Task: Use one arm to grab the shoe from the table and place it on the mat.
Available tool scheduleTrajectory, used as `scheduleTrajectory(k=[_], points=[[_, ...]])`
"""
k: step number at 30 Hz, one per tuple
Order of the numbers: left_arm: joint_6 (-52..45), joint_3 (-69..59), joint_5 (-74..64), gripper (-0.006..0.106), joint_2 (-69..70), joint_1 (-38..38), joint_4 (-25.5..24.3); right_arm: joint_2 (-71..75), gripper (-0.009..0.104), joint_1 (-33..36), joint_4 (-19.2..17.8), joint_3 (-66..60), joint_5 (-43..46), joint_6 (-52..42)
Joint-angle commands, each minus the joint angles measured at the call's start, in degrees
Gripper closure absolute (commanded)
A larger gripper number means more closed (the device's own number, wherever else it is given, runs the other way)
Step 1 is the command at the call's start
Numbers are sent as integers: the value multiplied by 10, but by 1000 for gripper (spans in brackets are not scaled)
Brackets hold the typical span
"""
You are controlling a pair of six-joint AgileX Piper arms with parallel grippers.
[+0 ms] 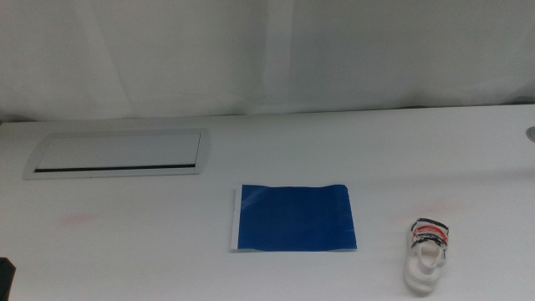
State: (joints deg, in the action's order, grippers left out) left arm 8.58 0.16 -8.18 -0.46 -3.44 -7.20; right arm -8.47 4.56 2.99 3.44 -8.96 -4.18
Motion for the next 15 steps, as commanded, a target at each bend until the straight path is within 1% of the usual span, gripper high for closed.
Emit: scheduleTrajectory(k=[1, 2, 6, 8, 9, 11, 12, 13, 14, 15], points=[[-2, -22, -1, 103, 24, 1, 2, 3, 98, -5, -2, -4, 8, -3], [-2, -22, -1, 103, 24, 1, 2, 3, 97, -5, 0, -4, 22, -2], [-2, -22, -1, 103, 24, 1, 2, 3, 82, -5, 58, -4, 31, -1], [-2, -22, -1, 103, 24, 1, 2, 3, 64, -5, 87, -4, 32, -1], [-2, -22, -1, 103, 24, 1, 2, 3, 56, -5, 95, -4, 32, -1], [-2, -22, -1, 103, 24, 1, 2, 3, 31, -5, 107, -4, 35, -1], [-2, -22, -1, 103, 24, 1, 2, 3, 21, -5, 109, -4, 37, -1], [-2, -22, -1, 103, 24, 1, 2, 3, 8, -5, 118, -4, 38, -1], [-2, -22, -1, 103, 24, 1, 2, 3, -2, -5, 129, -4, 39, -1], [-2, -22, -1, 103, 24, 1, 2, 3, -8, -5, 133, -4, 39, -1]])
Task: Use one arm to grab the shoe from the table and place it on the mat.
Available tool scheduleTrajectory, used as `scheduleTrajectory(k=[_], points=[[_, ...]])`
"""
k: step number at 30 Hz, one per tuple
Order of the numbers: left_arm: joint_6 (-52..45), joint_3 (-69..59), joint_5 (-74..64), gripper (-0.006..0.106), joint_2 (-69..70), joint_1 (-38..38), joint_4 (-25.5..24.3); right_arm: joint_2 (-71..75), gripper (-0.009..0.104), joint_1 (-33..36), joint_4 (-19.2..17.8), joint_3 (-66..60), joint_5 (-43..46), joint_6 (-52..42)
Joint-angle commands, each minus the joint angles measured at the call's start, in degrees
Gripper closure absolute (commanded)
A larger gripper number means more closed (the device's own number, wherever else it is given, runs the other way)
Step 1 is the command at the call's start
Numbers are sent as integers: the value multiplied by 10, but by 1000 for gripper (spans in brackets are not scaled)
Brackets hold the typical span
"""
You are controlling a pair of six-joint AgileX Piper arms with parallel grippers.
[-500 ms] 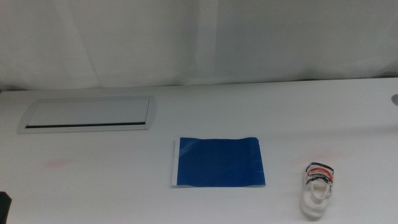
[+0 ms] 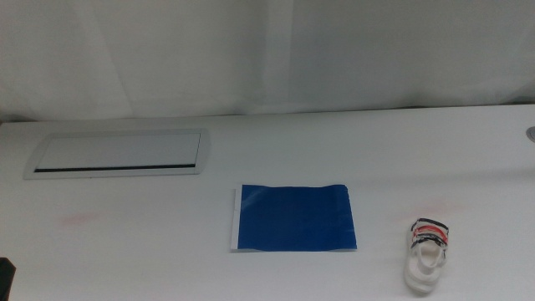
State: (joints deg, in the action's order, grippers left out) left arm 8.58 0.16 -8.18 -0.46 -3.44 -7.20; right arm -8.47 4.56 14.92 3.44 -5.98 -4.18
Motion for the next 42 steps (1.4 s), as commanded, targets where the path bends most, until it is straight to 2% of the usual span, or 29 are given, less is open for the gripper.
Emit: scheduleTrajectory(k=[1, 8, 12, 16, 19, 22, 25, 28, 34, 38, 42], points=[[-2, -22, -1, 103, 24, 1, 2, 3, -8, -5, 13, -4, 9, -1], [-2, -22, -1, 103, 24, 1, 2, 3, -8, -5, 18, -4, 17, -1], [-2, -22, -1, 103, 24, 1, 2, 3, -8, -5, 75, 0, 23, -1], [-2, -22, -1, 103, 24, 1, 2, 3, -8, -5, 100, 30, -11, -1], [-2, -22, -1, 103, 24, 1, 2, 2, -8, -5, 99, 75, -61, -3], [-2, -22, -1, 103, 24, 1, 2, -20, -6, -5, 78, 131, -114, -3], [-2, -22, -1, 103, 24, 1, 2, -85, -4, -5, 68, 215, -206, -2], [-2, -22, -1, 103, 24, 1, 2, -153, -4, -5, 68, 276, -260, -3], [-2, -22, -1, 103, 24, 1, 2, -246, -1, -5, 82, 360, -272, -2], [-2, -22, -1, 103, 24, 1, 2, -309, -1, -5, 82, 408, -330, 29], [-2, -22, -1, 103, 24, 1, 2, -376, -1, -5, 51, 447, -388, 87]])
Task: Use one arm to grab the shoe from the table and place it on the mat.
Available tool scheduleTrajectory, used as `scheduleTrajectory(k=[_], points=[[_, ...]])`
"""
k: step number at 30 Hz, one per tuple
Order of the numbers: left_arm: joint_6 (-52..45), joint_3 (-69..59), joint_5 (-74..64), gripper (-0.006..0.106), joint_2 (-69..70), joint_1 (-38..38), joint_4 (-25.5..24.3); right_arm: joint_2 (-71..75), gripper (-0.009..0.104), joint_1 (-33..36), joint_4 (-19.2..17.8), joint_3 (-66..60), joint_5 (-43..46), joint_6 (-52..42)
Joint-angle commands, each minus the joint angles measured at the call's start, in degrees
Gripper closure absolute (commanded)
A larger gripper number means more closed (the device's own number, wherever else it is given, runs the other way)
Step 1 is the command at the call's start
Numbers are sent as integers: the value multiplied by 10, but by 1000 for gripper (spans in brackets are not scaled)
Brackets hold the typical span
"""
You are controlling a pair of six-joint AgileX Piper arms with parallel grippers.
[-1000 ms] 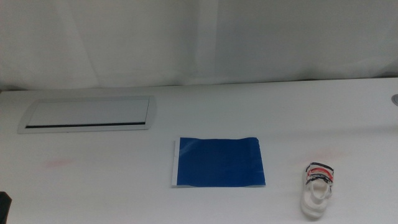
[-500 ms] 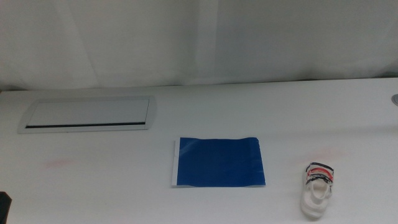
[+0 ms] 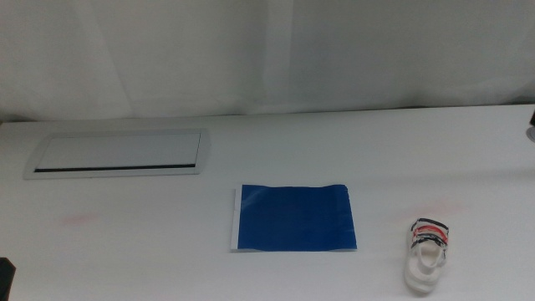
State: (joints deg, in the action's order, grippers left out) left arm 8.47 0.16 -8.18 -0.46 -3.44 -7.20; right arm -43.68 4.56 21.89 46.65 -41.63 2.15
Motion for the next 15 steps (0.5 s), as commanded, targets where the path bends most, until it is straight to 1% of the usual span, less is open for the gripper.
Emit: scheduleTrajectory(k=[1, 3, 7, 9, 12, 15], points=[[-1, -22, -1, 103, 24, 1, 2, -40, -1, -5, -31, 26, -50, 35], [-1, -22, -1, 103, 24, 1, 2, -69, -1, -4, -53, 46, -78, 62], [-1, -22, -1, 103, 24, 1, 2, -116, -1, 7, -82, 64, -110, 101], [-1, -22, -1, 103, 24, 1, 2, -133, -1, 24, -108, 64, -123, 133], [-1, -22, -1, 103, 24, 1, 2, -159, -1, 67, -154, 64, -140, 191], [-1, -22, -1, 103, 24, 1, 2, -183, -1, 133, -205, 64, -139, 255]])
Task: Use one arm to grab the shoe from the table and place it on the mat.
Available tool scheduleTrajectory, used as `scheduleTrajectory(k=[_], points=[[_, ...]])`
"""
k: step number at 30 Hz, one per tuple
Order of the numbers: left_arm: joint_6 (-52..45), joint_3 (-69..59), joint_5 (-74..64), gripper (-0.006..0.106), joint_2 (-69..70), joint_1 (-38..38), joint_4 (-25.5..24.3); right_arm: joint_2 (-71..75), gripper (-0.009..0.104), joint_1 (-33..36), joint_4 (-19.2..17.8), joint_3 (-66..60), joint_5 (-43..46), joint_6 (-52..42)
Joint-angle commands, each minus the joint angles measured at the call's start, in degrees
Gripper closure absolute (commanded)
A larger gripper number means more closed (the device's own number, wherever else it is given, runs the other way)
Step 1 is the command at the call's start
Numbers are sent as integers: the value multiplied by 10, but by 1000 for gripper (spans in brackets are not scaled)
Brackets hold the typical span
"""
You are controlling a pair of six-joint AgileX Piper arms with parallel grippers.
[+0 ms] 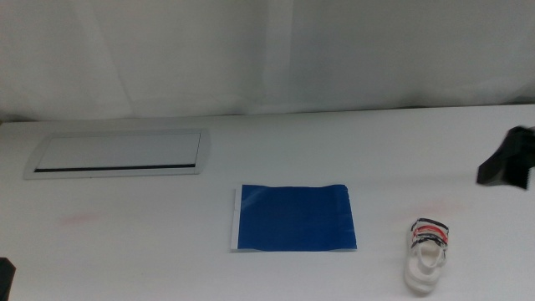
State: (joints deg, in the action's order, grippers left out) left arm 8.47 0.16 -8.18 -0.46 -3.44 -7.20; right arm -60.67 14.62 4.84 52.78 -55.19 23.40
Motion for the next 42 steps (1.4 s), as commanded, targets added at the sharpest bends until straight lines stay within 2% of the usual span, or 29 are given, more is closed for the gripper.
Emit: scheduleTrajectory(k=[1, 2, 4, 11, 24, 35, 42], points=[[-1, -22, -1, 103, 24, 1, 2, -22, -1, 55, -58, 3, -2, 70], [-1, -22, -1, 103, 24, 1, 2, -43, -1, 95, -108, 3, -5, 124], [-1, -22, -1, 103, 24, 1, 2, -66, -1, 132, -146, 3, -14, 175], [-1, -22, -1, 103, 24, 1, 2, -166, -1, 205, -195, 3, -6, 271], [-1, -22, -1, 103, 24, 1, 2, -312, -1, 209, -186, 3, 98, 308], [-1, -22, -1, 103, 24, 1, 2, -337, -1, 208, -186, -7, 126, 339], [-1, -22, -1, 103, 24, 1, 2, -343, -1, 208, -183, -50, 190, 356]])
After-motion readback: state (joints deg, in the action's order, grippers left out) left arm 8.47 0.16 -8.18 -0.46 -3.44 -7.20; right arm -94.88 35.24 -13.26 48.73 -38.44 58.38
